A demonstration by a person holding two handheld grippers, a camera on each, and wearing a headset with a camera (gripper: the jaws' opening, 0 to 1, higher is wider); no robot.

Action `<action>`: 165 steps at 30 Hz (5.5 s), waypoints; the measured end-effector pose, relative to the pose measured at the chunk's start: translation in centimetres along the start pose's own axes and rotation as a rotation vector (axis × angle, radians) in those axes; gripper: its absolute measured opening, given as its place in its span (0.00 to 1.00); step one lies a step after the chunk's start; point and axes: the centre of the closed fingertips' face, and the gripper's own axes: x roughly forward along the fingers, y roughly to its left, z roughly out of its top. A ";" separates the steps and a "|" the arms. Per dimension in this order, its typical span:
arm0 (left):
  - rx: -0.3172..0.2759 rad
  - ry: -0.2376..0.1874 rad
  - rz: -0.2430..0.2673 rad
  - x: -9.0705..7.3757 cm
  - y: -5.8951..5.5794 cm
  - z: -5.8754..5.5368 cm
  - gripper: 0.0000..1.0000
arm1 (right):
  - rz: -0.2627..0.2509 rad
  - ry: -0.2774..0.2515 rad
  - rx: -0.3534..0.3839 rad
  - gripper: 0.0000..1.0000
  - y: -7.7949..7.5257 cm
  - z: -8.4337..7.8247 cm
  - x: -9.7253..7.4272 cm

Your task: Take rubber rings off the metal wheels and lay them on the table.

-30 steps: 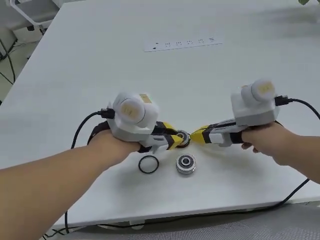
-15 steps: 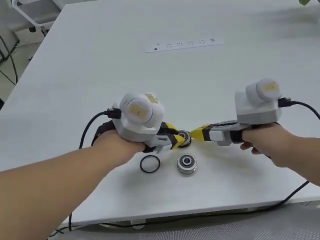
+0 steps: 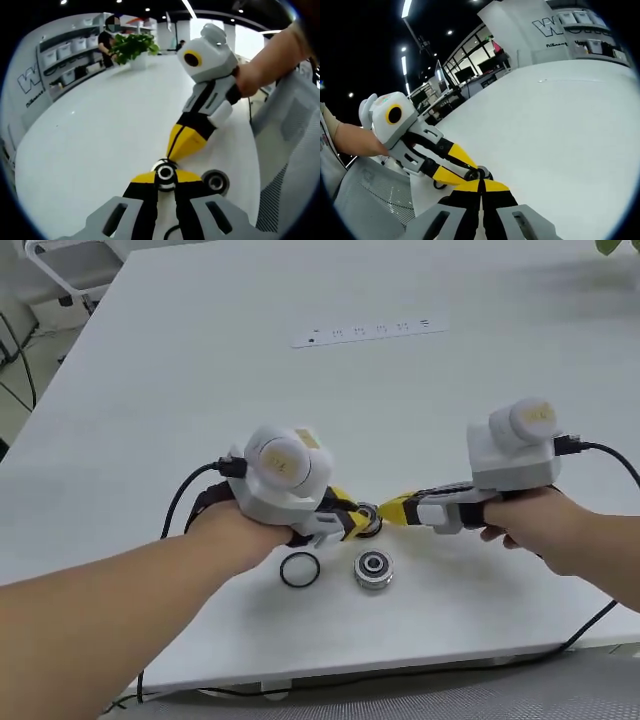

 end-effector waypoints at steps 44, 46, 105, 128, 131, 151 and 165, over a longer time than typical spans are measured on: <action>-0.024 -0.033 0.004 -0.1 -0.3 0.1 0.14 | 0.085 -0.040 0.051 0.00 1.4 0.6 -0.2; -0.028 -0.031 0.002 -0.2 -0.3 0.1 0.14 | 0.083 -0.040 0.047 0.00 1.5 0.6 -0.2; -0.089 -0.263 0.054 -13.9 -1.4 0.0 0.84 | 0.178 -0.049 0.010 0.00 6.4 2.2 0.2; -0.085 -0.209 0.088 -15.3 -2.0 -3.5 0.91 | 0.233 0.060 -0.030 0.00 9.2 -0.4 3.5; -0.102 -0.203 0.094 -15.4 -1.7 -4.0 0.91 | 0.230 0.072 -0.033 0.00 9.0 -0.8 3.9; -0.141 -0.188 0.101 -15.4 -1.6 -5.1 0.90 | 0.170 0.112 -0.040 0.00 7.5 -2.2 4.9; -0.132 -0.174 0.095 -15.4 -1.9 -5.2 0.89 | 0.113 0.113 -0.054 0.02 6.6 -2.2 5.3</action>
